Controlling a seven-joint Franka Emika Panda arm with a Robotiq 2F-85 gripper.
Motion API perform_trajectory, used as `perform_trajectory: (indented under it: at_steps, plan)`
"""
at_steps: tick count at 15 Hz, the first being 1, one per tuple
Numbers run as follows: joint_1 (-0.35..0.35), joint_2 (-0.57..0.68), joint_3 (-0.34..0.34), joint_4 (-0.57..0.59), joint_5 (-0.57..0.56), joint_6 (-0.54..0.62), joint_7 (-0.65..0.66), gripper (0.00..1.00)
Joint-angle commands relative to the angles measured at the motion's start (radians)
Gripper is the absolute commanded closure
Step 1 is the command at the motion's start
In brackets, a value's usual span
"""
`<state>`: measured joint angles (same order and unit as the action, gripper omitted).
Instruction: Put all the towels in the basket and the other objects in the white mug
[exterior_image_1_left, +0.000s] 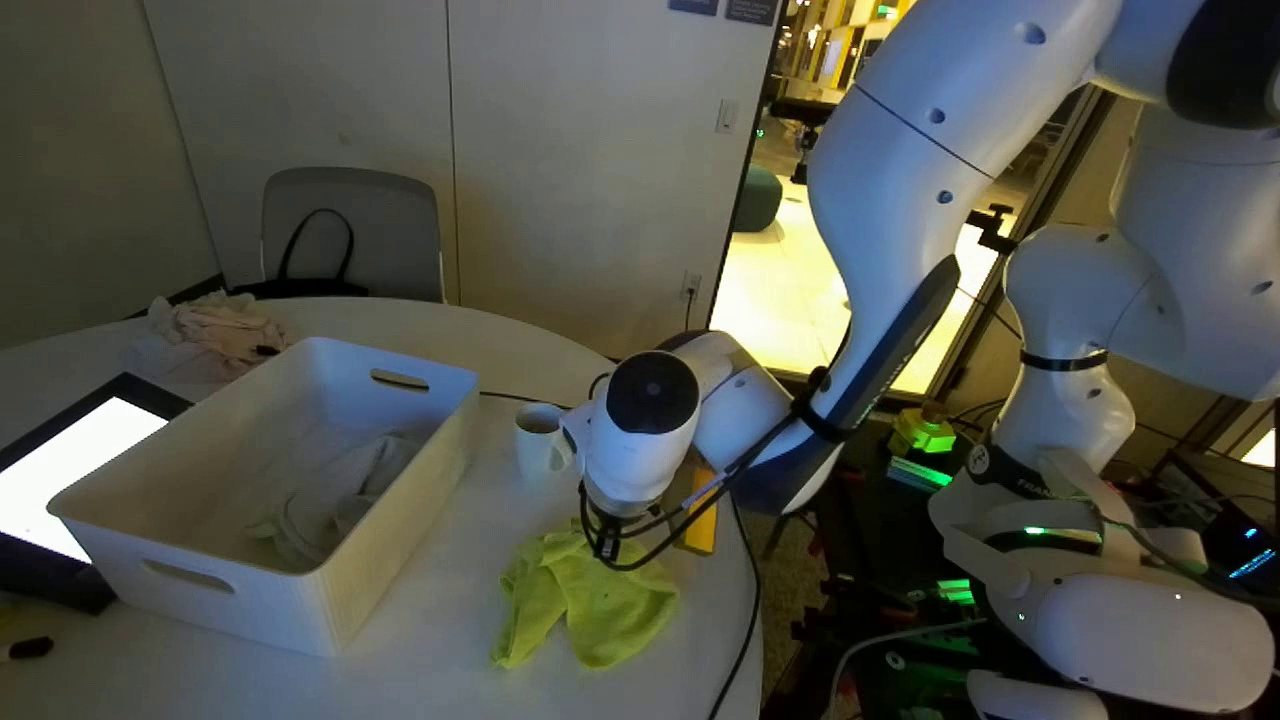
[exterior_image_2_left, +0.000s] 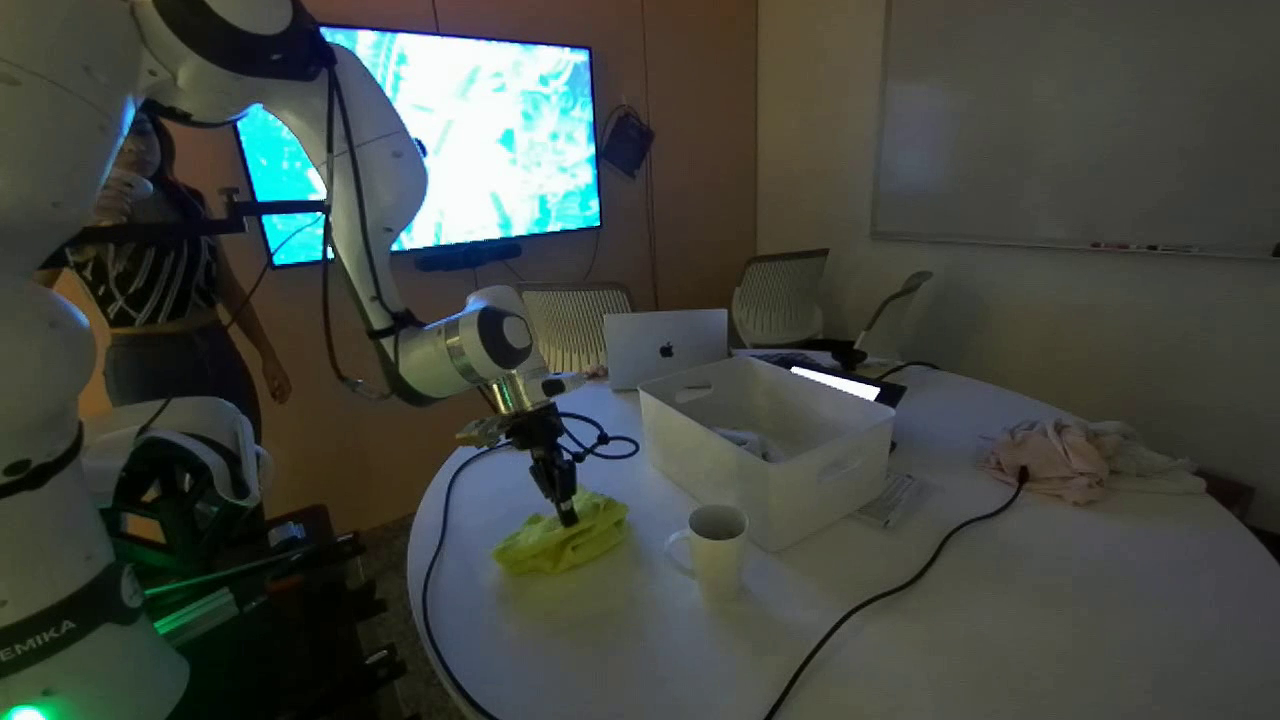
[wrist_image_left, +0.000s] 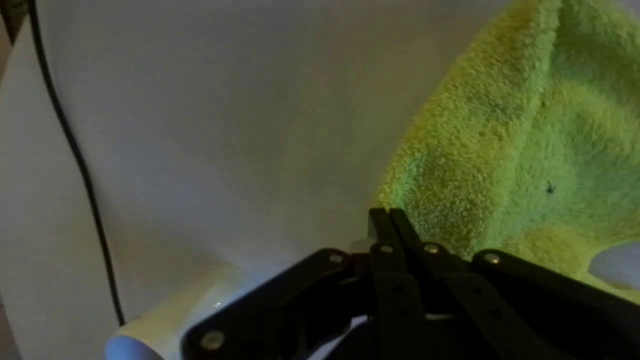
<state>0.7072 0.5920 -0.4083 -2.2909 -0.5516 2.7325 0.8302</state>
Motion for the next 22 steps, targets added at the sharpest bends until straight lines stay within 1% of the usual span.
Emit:
perform_trajectory:
  at_steps: [1, 3, 5, 7, 9, 11, 12, 16, 19, 22]
  plan:
    - [0.056, -0.053, -0.102, -0.054, -0.076, -0.041, 0.185, 0.99]
    - [0.063, -0.078, -0.135, -0.073, -0.121, -0.077, 0.276, 0.99]
    - [0.045, -0.115, -0.140, -0.087, -0.179, -0.127, 0.361, 0.99]
    - [0.011, -0.170, -0.125, -0.099, -0.243, -0.201, 0.440, 0.99]
    - [-0.039, -0.238, -0.085, -0.107, -0.306, -0.294, 0.511, 0.99]
    - [-0.107, -0.312, -0.019, -0.111, -0.358, -0.393, 0.560, 0.99]
    - [-0.147, -0.346, 0.025, -0.109, -0.379, -0.442, 0.581, 0.99]
    - [-0.303, -0.462, 0.232, -0.096, -0.403, -0.609, 0.599, 0.99]
    - [-0.368, -0.522, 0.362, -0.079, -0.383, -0.708, 0.585, 0.99]
    - [-0.398, -0.565, 0.462, -0.058, -0.373, -0.779, 0.579, 0.99]
